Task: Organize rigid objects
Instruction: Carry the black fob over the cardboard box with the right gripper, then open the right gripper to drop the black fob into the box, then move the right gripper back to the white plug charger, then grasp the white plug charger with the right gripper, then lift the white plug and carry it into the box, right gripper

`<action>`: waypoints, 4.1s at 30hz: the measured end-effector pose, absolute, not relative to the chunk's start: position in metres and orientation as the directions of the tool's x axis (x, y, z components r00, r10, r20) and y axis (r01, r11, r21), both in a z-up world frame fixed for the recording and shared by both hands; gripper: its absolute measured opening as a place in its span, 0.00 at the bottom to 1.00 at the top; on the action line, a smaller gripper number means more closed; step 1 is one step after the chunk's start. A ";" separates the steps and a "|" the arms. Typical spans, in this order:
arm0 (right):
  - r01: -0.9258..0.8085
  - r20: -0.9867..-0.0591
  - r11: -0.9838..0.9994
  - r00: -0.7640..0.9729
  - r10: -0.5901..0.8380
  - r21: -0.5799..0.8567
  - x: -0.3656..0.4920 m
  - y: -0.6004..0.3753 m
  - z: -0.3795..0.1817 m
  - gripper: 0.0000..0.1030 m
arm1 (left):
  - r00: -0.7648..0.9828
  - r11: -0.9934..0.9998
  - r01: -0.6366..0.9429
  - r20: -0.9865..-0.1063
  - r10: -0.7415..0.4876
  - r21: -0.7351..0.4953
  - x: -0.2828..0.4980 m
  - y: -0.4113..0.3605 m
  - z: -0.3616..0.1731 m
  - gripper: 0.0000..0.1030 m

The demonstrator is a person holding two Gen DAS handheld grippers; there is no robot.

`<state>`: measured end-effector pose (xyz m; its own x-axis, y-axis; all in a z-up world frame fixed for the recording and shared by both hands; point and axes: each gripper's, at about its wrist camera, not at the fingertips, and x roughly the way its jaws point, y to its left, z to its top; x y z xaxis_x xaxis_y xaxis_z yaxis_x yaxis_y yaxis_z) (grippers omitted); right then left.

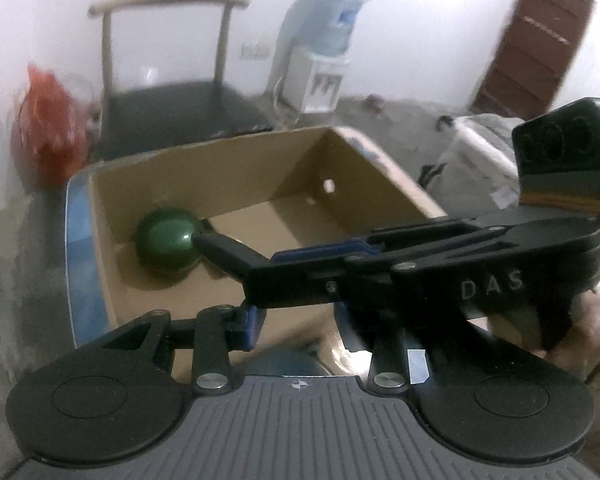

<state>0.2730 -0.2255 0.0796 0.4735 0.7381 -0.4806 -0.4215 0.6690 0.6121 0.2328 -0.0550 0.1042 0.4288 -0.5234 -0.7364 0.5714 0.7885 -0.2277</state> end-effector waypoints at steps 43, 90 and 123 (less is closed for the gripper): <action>-0.028 -0.695 0.736 0.309 0.650 0.676 0.355 -0.216 0.018 0.36 | 0.378 0.890 0.418 -0.856 -0.353 -0.183 0.302 -0.058 0.059 0.47; -0.322 -0.497 0.792 0.640 0.586 0.519 0.117 -0.306 -0.018 0.63 | 0.601 0.762 0.644 -0.655 -0.458 0.058 0.080 -0.134 -0.013 0.62; -0.401 -0.556 0.842 0.632 0.540 0.362 0.109 -0.284 -0.011 0.35 | 0.677 0.765 0.620 -0.610 -0.412 0.172 0.058 -0.141 -0.007 0.41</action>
<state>0.1094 -0.2844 -0.0107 0.6323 0.5400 -0.5555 -0.4005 0.8416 0.3623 0.0582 -0.1410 -0.0074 0.6771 -0.4119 -0.6098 0.6202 0.7655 0.1715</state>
